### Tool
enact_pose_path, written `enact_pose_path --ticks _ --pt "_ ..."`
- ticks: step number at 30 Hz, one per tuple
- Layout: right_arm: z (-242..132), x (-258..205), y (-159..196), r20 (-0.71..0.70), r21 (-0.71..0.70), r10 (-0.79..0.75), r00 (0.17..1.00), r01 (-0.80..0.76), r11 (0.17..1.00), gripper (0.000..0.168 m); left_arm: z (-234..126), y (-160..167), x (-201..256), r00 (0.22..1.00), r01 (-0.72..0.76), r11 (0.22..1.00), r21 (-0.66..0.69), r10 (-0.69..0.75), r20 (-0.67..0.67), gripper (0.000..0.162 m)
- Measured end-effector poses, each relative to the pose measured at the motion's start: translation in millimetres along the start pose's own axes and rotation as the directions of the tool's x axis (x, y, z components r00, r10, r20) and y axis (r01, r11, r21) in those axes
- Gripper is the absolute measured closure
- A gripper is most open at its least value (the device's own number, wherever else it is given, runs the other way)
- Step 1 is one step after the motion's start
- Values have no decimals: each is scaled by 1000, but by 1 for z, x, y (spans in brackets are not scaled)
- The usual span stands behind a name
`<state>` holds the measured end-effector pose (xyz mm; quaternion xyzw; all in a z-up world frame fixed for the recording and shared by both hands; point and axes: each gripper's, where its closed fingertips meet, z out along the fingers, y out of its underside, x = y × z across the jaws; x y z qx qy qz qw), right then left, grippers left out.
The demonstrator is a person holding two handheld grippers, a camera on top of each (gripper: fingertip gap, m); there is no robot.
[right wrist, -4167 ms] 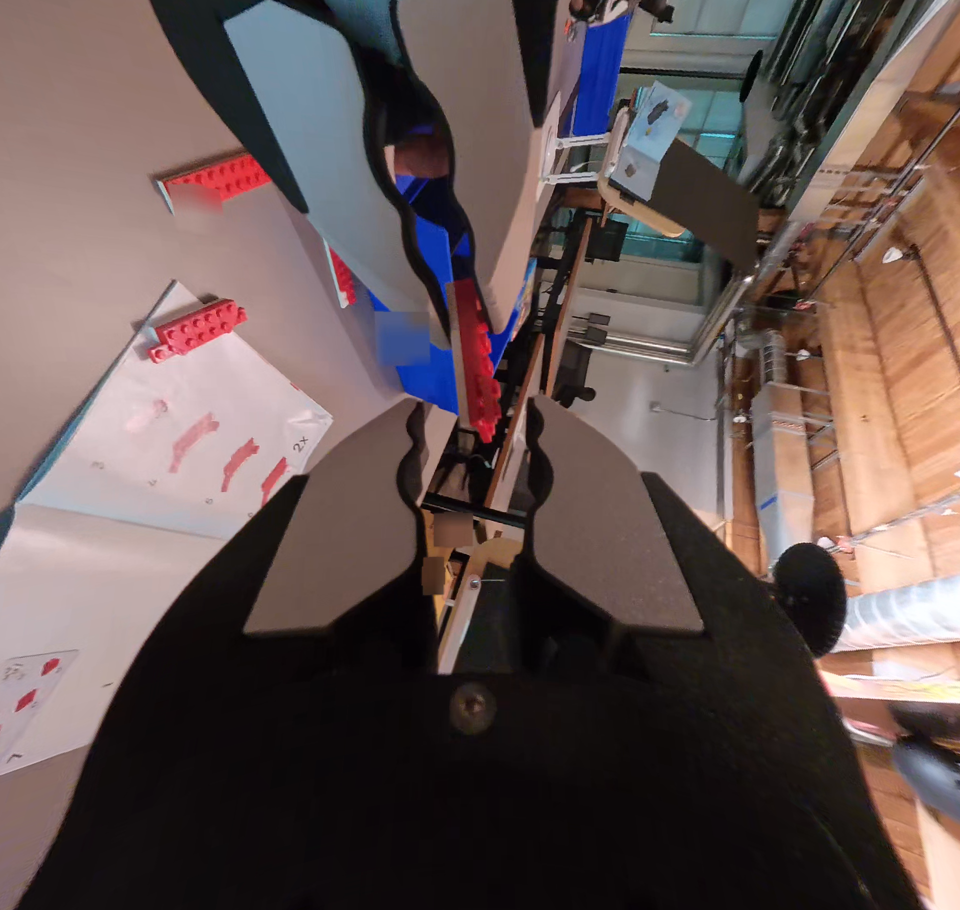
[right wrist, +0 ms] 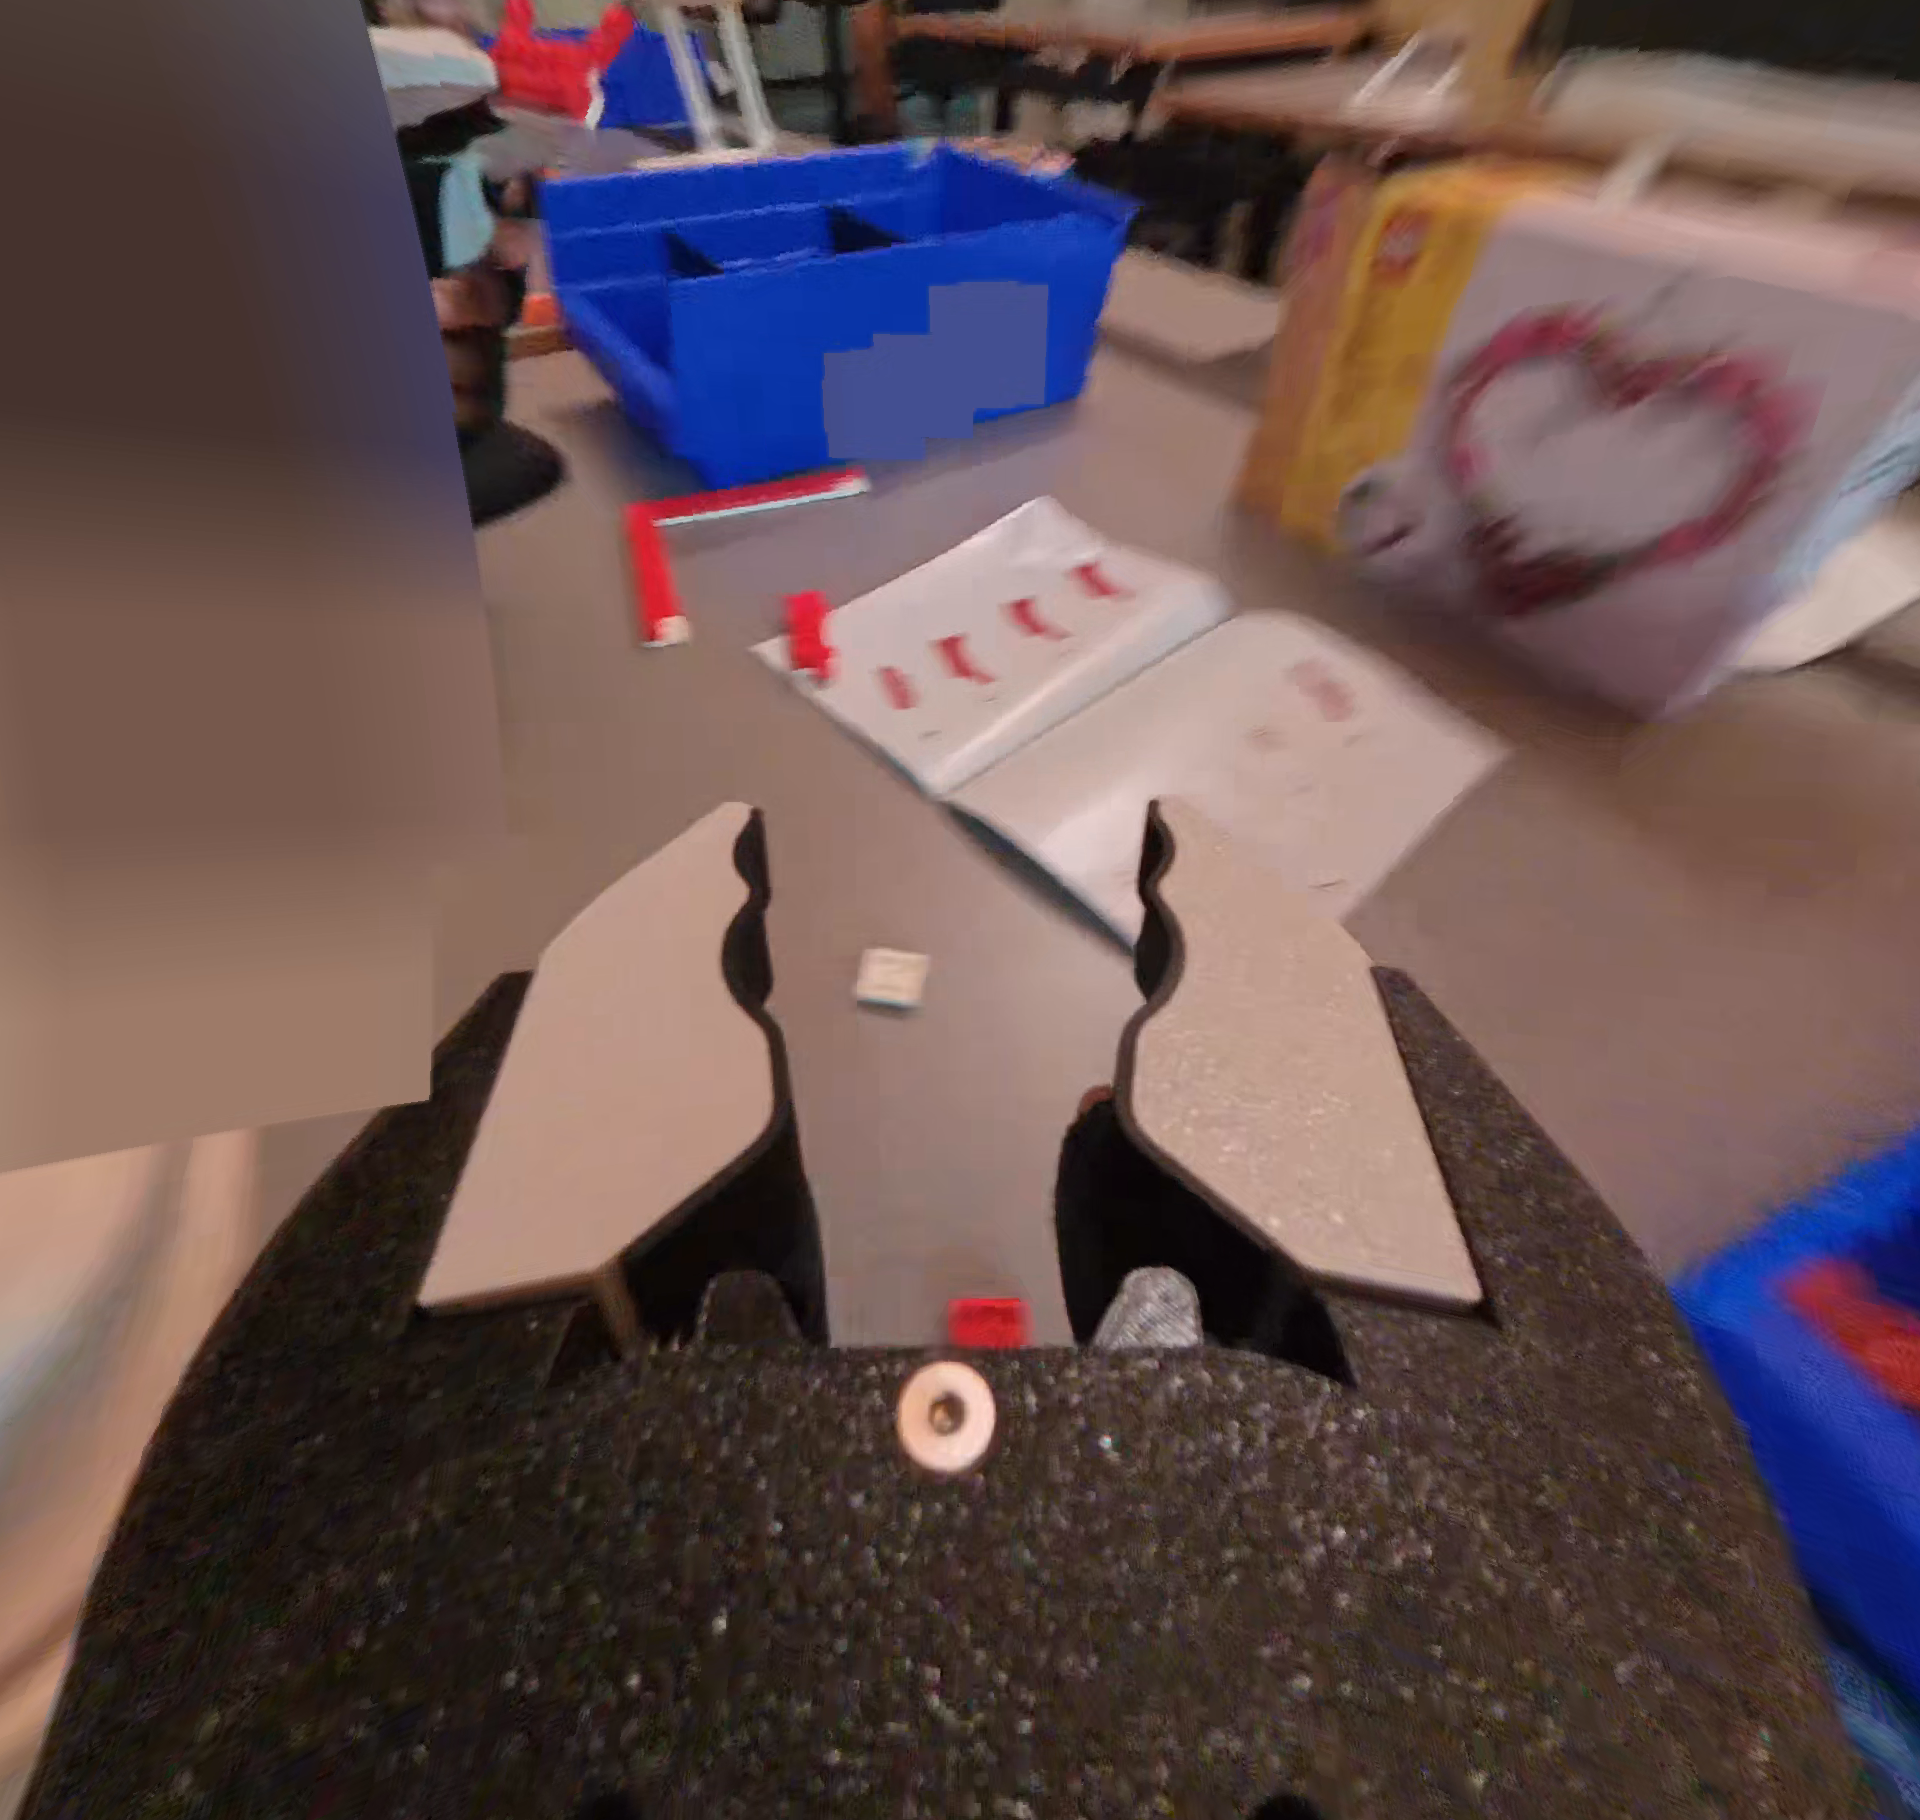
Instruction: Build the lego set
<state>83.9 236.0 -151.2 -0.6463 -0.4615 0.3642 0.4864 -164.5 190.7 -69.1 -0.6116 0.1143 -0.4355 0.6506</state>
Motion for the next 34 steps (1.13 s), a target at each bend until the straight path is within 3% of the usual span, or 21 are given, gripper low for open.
enact_pose_path --ticks 2,5,7,11,16,19,21,27,28,29,32,34 --pt "23 -23 12 133 -108 109 985 -95 990 96 -12 -13 -4 995 -77 997 -10 78 61 148" --pt "69 -46 22 225 -269 120 967 -57 961 109 -22 -24 -4 982 -150 988 -22 152 110 148" --pt "105 -53 27 243 -347 33 969 55 936 117 -22 -23 0 984 -152 988 -21 153 87 148" --pt "171 -60 35 287 -429 -172 942 287 856 115 -17 -8 2 989 -139 987 -75 143 40 148" --pt "214 -65 45 327 -500 -190 926 340 797 130 -14 7 1 990 -141 983 -116 143 12 149" --pt "212 -73 43 410 -474 -130 903 333 815 152 -15 20 -3 990 -134 978 -160 138 13 148" --pt "197 -76 43 482 -447 -124 868 365 817 152 -15 35 -3 995 -102 976 -195 104 2 149" --pt "137 -76 55 635 -336 -211 743 512 791 152 -5 82 7 999 -4 958 -288 -10 -47 149" --pt "132 -74 56 632 -326 -229 741 521 789 149 -1 86 10 997 15 957 -291 -35 -62 149" --pt "130 -72 51 612 -308 -251 750 519 798 131 4 88 13 995 37 957 -287 -61 -74 149" --pt "124 -78 1 536 -64 -397 745 505 861 120 19 91 31 969 145 952 -270 -192 -154 148" --pt "115 -85 -35 446 152 -568 692 566 810 121 26 93 42 940 214 937 -277 -274 -201 149"
